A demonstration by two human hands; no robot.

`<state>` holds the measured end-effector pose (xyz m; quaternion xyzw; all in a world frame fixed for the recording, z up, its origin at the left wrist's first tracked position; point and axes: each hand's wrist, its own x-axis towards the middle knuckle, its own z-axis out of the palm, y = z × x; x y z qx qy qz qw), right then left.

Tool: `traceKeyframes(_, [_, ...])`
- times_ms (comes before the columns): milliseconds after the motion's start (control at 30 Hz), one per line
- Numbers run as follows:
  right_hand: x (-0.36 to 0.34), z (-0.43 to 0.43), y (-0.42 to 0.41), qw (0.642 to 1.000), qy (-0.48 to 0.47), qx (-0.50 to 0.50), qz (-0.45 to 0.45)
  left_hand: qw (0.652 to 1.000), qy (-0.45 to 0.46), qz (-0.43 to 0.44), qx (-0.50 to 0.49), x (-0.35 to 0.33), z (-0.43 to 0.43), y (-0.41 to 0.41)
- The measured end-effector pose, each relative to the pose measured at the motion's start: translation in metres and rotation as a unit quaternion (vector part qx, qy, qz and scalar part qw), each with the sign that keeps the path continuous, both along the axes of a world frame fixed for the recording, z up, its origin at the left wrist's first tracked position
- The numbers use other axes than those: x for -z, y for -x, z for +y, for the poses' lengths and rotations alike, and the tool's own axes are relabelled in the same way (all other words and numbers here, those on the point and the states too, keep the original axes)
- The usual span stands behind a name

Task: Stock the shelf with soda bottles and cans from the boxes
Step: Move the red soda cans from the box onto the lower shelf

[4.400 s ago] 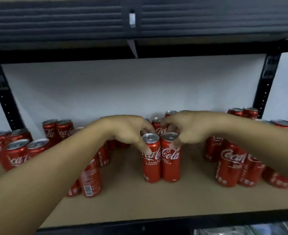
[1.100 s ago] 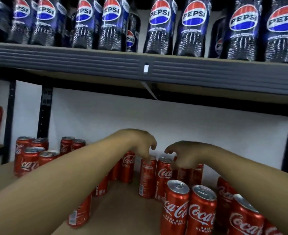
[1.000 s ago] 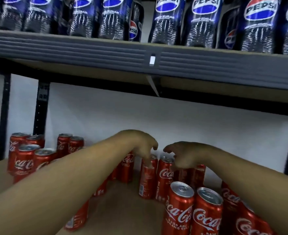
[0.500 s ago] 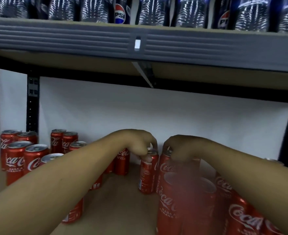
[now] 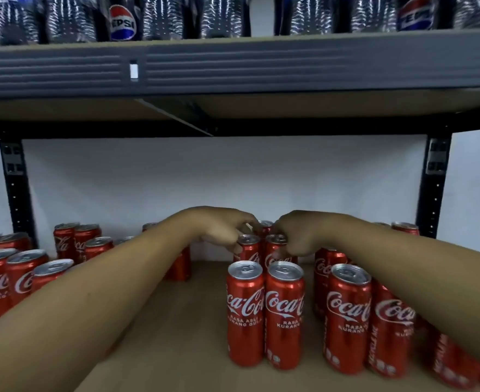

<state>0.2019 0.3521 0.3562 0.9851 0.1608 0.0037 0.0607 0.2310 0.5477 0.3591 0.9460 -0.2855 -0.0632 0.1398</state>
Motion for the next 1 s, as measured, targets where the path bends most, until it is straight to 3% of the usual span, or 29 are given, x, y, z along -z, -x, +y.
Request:
traceKeyframes(533, [-0.003, -0.004, -0.008, 0.999, 0.002, -0.036, -0.015, 0.999, 0.01, 0.041, 0.005, 0.0, 0.004, -0.015])
traceKeyframes(733, [-0.002, -0.007, -0.008, 0.998, -0.055, -0.043, -0.004, 0.998, -0.045, -0.04, 0.015, 0.002, 0.0, -0.016])
traceKeyframes(1000, [-0.005, -0.011, -0.003, 0.998, -0.052, -0.036, -0.002, 0.998, -0.025, -0.04, 0.031, 0.007, -0.001, -0.017])
